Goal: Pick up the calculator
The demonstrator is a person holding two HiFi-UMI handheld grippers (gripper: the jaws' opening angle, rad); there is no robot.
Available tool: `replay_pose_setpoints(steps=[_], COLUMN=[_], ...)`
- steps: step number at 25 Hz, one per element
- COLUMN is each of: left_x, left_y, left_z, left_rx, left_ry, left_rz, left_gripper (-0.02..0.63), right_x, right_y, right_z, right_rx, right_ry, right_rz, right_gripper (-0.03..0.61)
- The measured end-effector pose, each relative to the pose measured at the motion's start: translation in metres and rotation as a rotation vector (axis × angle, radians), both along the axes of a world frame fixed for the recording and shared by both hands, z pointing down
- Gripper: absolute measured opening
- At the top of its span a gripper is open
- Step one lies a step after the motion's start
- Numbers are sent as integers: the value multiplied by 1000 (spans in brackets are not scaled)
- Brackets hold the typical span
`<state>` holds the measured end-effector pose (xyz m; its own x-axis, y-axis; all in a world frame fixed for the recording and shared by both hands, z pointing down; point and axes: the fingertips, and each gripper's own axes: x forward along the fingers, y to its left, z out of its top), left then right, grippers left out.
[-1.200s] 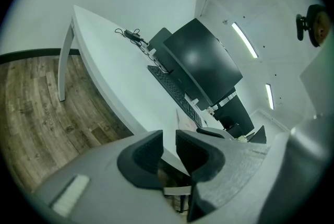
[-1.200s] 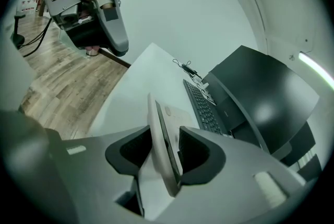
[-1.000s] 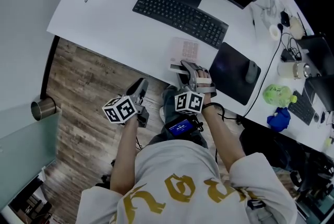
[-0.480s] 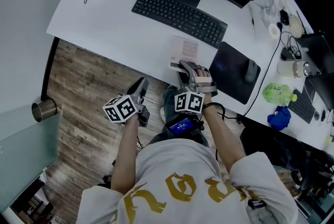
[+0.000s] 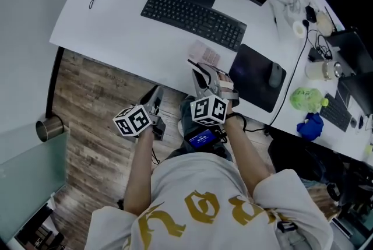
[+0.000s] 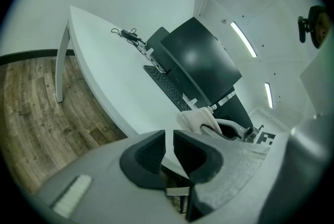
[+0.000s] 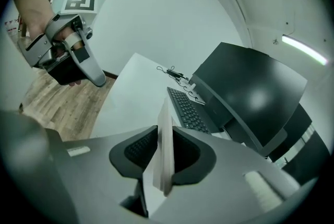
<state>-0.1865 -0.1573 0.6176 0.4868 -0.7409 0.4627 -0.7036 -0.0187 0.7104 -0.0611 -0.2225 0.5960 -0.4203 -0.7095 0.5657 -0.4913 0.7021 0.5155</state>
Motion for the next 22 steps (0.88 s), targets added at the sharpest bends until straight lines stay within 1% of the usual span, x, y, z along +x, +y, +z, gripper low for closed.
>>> replay_pose_setpoints(steps=[4, 11, 16, 19, 22], left_x=[7, 22, 27, 32, 38], left_y=[-7, -17, -23, -28, -32], left_z=[-9, -21, -37, -51, -66], left_rx=[33, 68, 98, 132, 178], left_ry=[15, 27, 28, 30, 2], left_rz=[0, 7, 2, 4, 38], left_gripper=[46, 35, 31, 28, 28], right_x=[2, 4, 15, 23, 30], right_y=[1, 5, 9, 11, 13], right_z=[-10, -30, -39, -46, -56], right_rx=[-45, -45, -40, -42, -28], right_ry=[-96, -165, -169, -172, -172], right_rz=[59, 110, 133, 145, 151], right_gripper=[98, 98, 100, 98, 100])
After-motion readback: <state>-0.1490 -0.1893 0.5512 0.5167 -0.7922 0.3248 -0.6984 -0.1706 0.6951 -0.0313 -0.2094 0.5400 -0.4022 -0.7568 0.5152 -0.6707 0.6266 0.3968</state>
